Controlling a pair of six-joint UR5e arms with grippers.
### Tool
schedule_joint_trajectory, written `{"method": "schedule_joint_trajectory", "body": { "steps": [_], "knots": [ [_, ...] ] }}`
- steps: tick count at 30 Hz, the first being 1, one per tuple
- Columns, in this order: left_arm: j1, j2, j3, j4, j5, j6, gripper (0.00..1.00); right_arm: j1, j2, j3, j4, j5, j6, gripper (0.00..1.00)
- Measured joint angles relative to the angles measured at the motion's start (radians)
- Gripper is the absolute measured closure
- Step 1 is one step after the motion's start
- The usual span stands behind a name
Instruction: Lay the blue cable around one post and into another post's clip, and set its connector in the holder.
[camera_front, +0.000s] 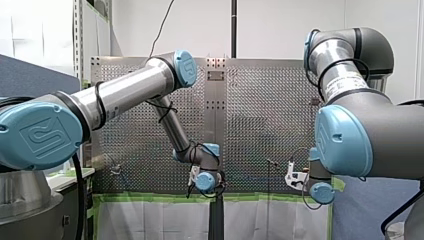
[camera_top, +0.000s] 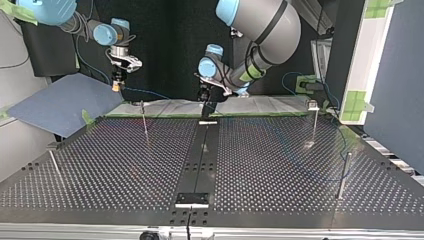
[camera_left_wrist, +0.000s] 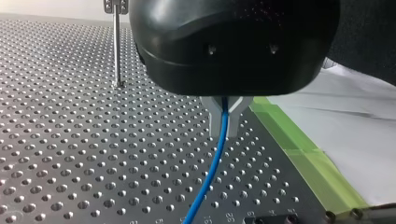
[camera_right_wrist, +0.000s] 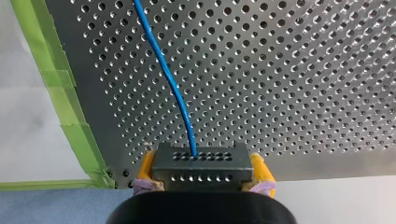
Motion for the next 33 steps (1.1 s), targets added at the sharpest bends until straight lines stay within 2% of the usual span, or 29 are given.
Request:
{"method": "schedule_joint_trajectory", "body": {
  "steps": [16, 30, 33],
  "knots": [
    [-0.025, 0.001, 0.012, 0.002, 0.010, -0.002, 1.00, -0.013, 0.000, -0.001, -0.001, -0.004, 0.002, 1.00],
    [-0.063, 0.002, 0.012, 0.001, 0.010, -0.002, 1.00, -0.041, 0.000, -0.003, -0.002, -0.007, -0.001, 1.00],
    [-0.073, 0.002, 0.012, 0.001, 0.010, -0.003, 1.00, -0.055, 0.000, -0.004, -0.005, -0.009, -0.004, 1.00]
  ]
}}
